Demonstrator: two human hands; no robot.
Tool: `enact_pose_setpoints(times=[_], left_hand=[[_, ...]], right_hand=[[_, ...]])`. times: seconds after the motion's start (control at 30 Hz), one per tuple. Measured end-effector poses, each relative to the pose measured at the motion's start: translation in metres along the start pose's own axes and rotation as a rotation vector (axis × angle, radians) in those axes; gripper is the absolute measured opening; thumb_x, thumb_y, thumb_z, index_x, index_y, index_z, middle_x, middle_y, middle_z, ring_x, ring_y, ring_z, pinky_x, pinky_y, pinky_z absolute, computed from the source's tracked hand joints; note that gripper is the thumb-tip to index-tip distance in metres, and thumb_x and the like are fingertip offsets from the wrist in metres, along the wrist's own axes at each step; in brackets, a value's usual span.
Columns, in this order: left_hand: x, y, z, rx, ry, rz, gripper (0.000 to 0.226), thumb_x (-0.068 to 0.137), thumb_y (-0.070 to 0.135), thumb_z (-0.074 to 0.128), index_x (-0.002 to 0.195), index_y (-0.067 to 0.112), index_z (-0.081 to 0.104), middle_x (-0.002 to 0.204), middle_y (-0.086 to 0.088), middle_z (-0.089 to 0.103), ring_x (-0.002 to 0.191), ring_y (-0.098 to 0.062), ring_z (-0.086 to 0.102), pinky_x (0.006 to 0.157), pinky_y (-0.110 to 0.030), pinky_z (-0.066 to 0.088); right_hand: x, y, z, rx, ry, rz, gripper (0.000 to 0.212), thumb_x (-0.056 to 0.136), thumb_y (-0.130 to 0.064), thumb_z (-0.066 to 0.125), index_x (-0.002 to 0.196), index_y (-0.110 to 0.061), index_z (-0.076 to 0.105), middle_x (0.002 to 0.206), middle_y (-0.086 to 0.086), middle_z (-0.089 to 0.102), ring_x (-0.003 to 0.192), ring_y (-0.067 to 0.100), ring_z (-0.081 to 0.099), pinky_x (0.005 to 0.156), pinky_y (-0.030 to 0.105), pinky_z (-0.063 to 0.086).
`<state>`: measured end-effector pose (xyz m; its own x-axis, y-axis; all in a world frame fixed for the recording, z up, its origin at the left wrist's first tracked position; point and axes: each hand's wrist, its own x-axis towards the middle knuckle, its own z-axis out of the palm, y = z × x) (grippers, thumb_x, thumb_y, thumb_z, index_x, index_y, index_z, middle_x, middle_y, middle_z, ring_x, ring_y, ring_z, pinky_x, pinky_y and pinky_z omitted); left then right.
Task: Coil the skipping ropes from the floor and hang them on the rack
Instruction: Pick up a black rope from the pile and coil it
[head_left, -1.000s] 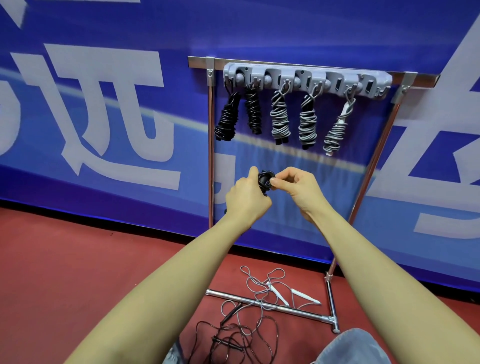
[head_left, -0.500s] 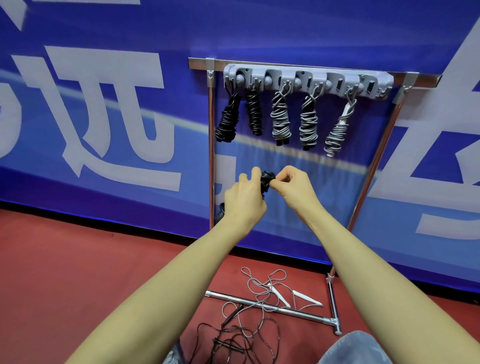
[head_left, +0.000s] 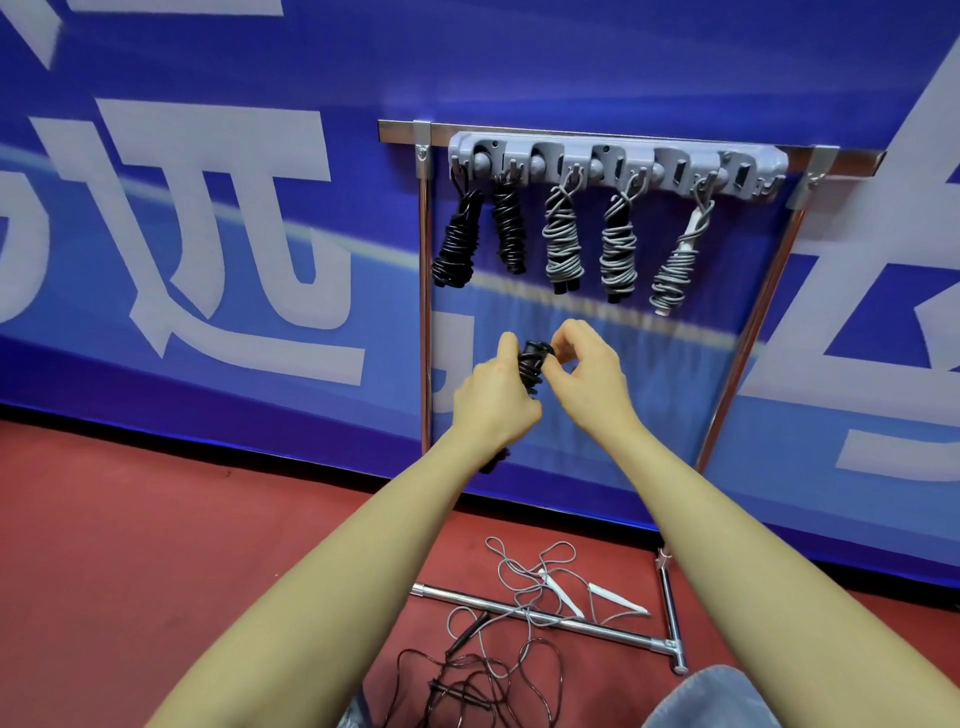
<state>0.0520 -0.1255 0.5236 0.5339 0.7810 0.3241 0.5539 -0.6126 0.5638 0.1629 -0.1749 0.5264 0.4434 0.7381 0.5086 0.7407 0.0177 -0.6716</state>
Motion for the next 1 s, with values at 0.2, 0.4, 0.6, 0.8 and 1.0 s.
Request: enact_pose_setpoints(times=[0.2,0.4,0.6,0.8,1.0], left_hand=[[-0.007,-0.001,-0.004,-0.099,0.009,0.048,0.033,0.085,0.027,0.050,0.117,0.018,0.045,0.089,0.005,0.061,0.080,-0.020,0.055,0.063,-0.031,0.037],[-0.002,-0.001,-0.001,-0.113,0.146,0.050,0.035,0.097,0.049,0.030,0.109,0.025,0.053,0.094,0.008,0.067,0.089,-0.015,0.062,0.073,-0.037,0.049],[-0.002,-0.005,0.002,-0.047,0.148,0.021,0.035,0.094,0.050,0.041,0.110,0.024,0.058,0.093,0.006,0.066,0.089,-0.017,0.058,0.070,-0.031,0.042],[0.003,-0.015,0.004,-0.109,0.162,-0.057,0.034,0.089,0.057,0.043,0.099,0.028,0.057,0.080,0.007,0.067,0.083,-0.020,0.062,0.075,-0.037,0.050],[0.002,-0.015,-0.002,-0.258,0.105,-0.016,0.031,0.088,0.057,0.048,0.113,0.037,0.046,0.077,0.005,0.069,0.071,-0.015,0.067,0.072,-0.039,0.054]], right_hand=[[0.000,0.005,-0.003,0.132,-0.024,0.052,0.014,0.085,-0.015,0.061,0.076,-0.019,0.051,0.074,-0.012,0.058,0.077,0.012,0.056,0.076,0.041,0.049],[-0.001,0.000,-0.005,0.262,0.003,0.070,0.013,0.086,-0.016,0.065,0.076,-0.013,0.057,0.073,-0.007,0.059,0.071,0.008,0.053,0.062,0.011,0.041],[-0.004,0.008,-0.004,0.398,-0.026,0.159,0.013,0.084,-0.007,0.066,0.075,-0.014,0.059,0.072,-0.001,0.060,0.070,0.012,0.053,0.064,0.014,0.044],[-0.007,0.010,-0.007,0.343,-0.141,0.071,0.022,0.081,0.003,0.059,0.079,-0.019,0.062,0.085,-0.007,0.063,0.085,0.010,0.059,0.077,0.020,0.046],[-0.006,0.005,-0.003,0.480,-0.010,0.083,0.022,0.084,0.001,0.062,0.089,-0.019,0.054,0.106,0.004,0.057,0.075,0.017,0.060,0.060,0.023,0.052]])
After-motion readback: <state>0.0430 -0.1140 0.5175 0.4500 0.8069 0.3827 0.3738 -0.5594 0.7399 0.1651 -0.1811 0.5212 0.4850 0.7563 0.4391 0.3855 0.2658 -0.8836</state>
